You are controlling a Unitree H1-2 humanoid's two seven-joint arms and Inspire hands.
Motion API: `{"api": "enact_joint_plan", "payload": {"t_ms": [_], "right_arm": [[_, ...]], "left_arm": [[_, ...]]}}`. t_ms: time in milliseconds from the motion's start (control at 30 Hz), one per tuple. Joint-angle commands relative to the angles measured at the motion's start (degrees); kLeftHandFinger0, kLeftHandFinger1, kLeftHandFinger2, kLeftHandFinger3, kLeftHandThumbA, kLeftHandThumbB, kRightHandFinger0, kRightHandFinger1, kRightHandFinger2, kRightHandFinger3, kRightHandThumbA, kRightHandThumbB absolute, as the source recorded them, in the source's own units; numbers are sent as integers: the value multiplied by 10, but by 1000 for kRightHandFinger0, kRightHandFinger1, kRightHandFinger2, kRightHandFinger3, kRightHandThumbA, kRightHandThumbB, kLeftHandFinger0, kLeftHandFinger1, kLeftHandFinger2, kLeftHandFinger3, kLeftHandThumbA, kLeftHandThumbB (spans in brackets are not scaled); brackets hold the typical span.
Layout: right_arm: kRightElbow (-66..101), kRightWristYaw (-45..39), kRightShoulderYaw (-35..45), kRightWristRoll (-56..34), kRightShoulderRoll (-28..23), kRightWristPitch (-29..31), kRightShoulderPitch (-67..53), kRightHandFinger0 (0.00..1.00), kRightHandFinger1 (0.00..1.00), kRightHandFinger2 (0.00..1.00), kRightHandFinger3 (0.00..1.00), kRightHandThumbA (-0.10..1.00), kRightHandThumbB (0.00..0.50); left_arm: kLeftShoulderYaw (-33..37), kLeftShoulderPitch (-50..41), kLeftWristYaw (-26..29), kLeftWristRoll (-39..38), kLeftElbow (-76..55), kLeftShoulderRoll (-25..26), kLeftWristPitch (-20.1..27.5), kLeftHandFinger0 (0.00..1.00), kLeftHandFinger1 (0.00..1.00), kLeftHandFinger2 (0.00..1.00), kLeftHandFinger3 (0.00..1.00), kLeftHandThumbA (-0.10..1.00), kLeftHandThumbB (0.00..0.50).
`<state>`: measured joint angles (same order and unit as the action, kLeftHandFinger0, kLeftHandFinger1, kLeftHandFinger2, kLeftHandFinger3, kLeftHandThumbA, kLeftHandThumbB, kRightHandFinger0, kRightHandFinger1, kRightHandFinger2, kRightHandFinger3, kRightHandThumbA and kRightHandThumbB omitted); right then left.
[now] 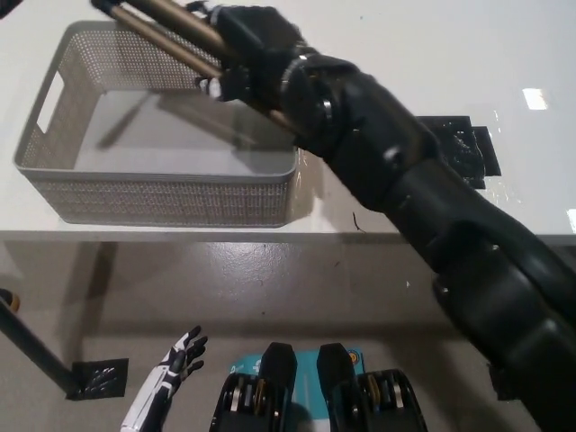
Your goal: The robot uses its right hand to pick the tripod on the desk and places it into a rectangular container on the left.
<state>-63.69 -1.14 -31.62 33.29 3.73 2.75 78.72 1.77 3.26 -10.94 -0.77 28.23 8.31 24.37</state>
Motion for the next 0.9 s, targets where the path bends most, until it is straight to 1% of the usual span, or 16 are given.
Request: {"api": "enact_joint_plan", "payload": {"t_ms": [0,33,133,167,200,233,267,300,333,367,400,433,467,500,667,867], "right_arm": [[11,17,-15,27,6,40,66,0,336,738,799,-100,258],[17,7,-20,29,8,33,58,48,402,794,816,-100,262],[22,16,-39,46,11,32,42,3,336,703,694,-100,276],[19,17,-44,53,13,27,41,0,301,686,689,-100,266],[7,18,-50,56,13,26,44,18,345,751,755,-100,275],[2,18,-51,56,11,27,45,18,345,716,713,-100,278],[-5,26,-54,58,8,28,45,0,280,631,591,-100,281],[-11,33,-56,61,6,25,45,23,319,689,656,-100,296],[-23,31,-64,71,6,-1,50,194,502,851,795,80,256],[-26,13,-69,78,6,-30,53,432,702,1000,965,320,295],[-23,-15,-72,80,5,-56,56,718,978,1000,1000,599,369],[-14,-57,-74,81,2,-91,59,919,1000,1000,1000,727,441],[-6,-78,-74,80,-1,-107,59,996,1000,1000,1000,763,481],[-1,-84,-71,77,-5,-113,57,1000,1000,1000,1000,767,490],[6,-81,-60,69,-15,-125,48,1000,1000,1000,1000,787,459],[5,-100,-65,72,-18,-142,52,1000,1000,1000,1000,893,499]], "left_arm": [[8,-10,-6,4,-17,4,26,1000,1000,1000,1000,1000,500],[10,-16,-8,3,-17,4,26,1000,1000,1000,1000,1000,500],[16,-22,-13,-1,-18,5,26,1000,1000,1000,1000,1000,500],[17,-23,-12,0,-18,6,26,1000,1000,1000,1000,1000,500],[17,-21,-11,-1,-18,6,26,1000,1000,1000,1000,1000,500],[17,-18,-12,-2,-17,6,26,1000,1000,1000,1000,1000,500],[17,-15,-11,-1,-16,6,26,1000,1000,1000,1000,1000,500],[18,-12,-11,0,-12,7,26,1000,1000,1000,1000,1000,500],[18,-8,-11,2,-10,9,26,1000,1000,1000,1000,1000,500],[19,-7,-12,3,-10,9,26,1000,1000,1000,1000,1000,500],[20,-7,-11,5,-10,8,26,1000,1000,1000,1000,1000,500],[21,-8,-11,5,-11,7,26,1000,1000,1000,1000,1000,500],[21,-9,-13,3,-13,7,26,1000,1000,1000,1000,1000,500],[21,-9,-12,4,-13,7,26,1000,1000,1000,1000,1000,500],[20,-8,-7,8,-12,5,26,1000,1000,1000,1000,1000,500],[21,-10,-6,15,-12,8,26,1000,1000,1000,1000,1000,500]]}}
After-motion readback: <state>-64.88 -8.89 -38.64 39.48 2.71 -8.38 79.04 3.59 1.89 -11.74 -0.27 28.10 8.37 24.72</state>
